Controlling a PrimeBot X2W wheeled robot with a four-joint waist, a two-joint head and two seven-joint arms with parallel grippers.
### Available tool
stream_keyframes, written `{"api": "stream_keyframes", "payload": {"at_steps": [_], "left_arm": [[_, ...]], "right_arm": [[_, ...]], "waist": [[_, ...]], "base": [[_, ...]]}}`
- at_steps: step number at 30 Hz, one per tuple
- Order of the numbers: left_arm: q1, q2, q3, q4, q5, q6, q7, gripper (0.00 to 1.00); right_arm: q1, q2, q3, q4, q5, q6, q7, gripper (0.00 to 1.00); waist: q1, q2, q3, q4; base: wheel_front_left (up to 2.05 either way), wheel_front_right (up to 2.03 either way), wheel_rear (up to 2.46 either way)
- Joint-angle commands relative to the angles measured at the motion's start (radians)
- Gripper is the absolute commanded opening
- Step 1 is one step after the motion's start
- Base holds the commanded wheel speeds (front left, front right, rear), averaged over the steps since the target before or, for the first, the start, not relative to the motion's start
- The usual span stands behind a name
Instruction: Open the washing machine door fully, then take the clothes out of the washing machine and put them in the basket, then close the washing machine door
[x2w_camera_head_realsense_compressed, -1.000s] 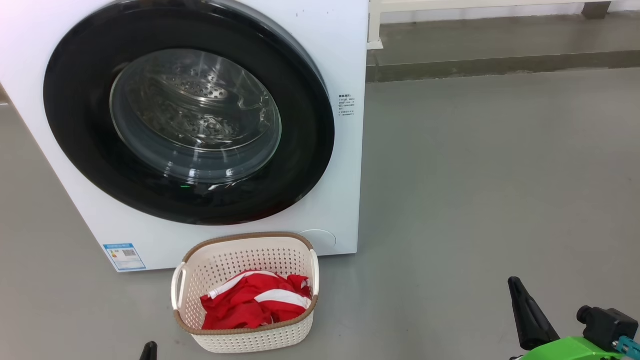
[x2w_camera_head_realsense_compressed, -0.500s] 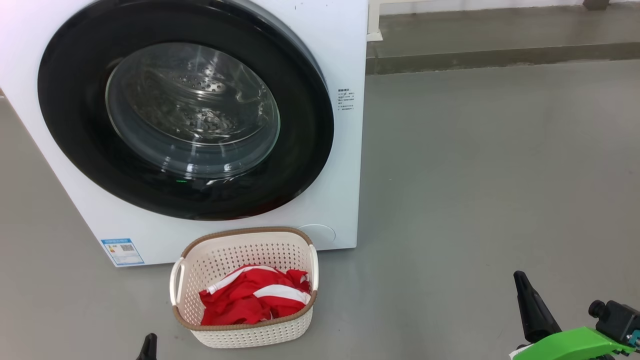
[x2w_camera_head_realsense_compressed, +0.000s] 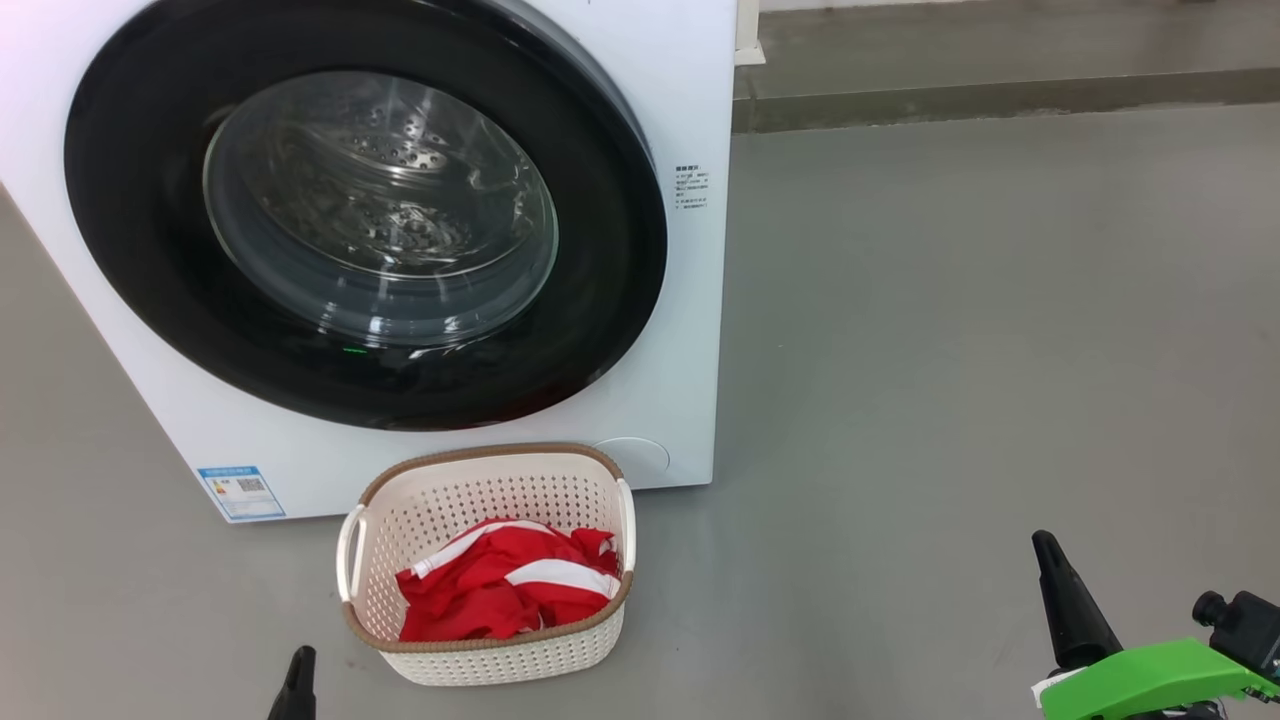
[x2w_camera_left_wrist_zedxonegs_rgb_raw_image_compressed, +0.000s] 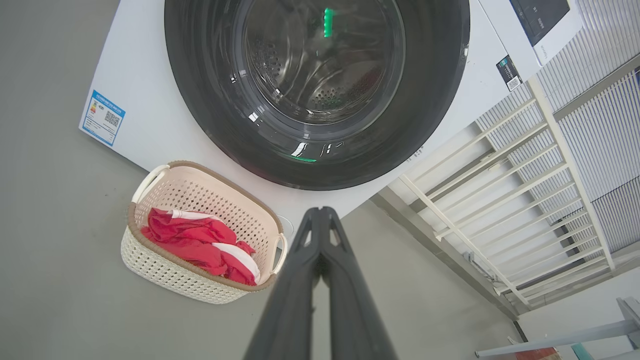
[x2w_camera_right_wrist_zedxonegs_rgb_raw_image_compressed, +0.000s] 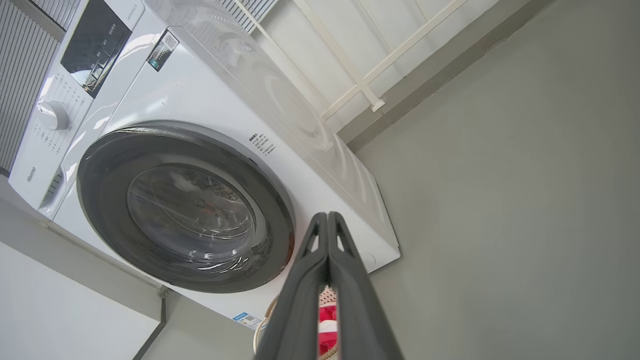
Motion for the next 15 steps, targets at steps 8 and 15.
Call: {"api": "stream_keyframes", "payload": {"at_steps": [8,15], "left_arm": [[-0.068,0.007,0.025,-0.009,-0.099,-0.004,0.025,0.0],[-0.087,0.005,0.028,-0.001,-0.175,-0.004,0.045,0.0]], "right_arm": [[-0.062,-0.01,-0.005,-0.025,0.103,0.0,0.025,0.0],[-0.072,-0.009,-0.011,-0.025,0.178,0.0,0.045,0.0]], "waist": [[-0.0001,0.0,0.01,-0.001],[-0.0001,0.0,0.019,-0.002]], "base": [[0.0,0.0,0.0],[0.0,0.0,0.0]]}}
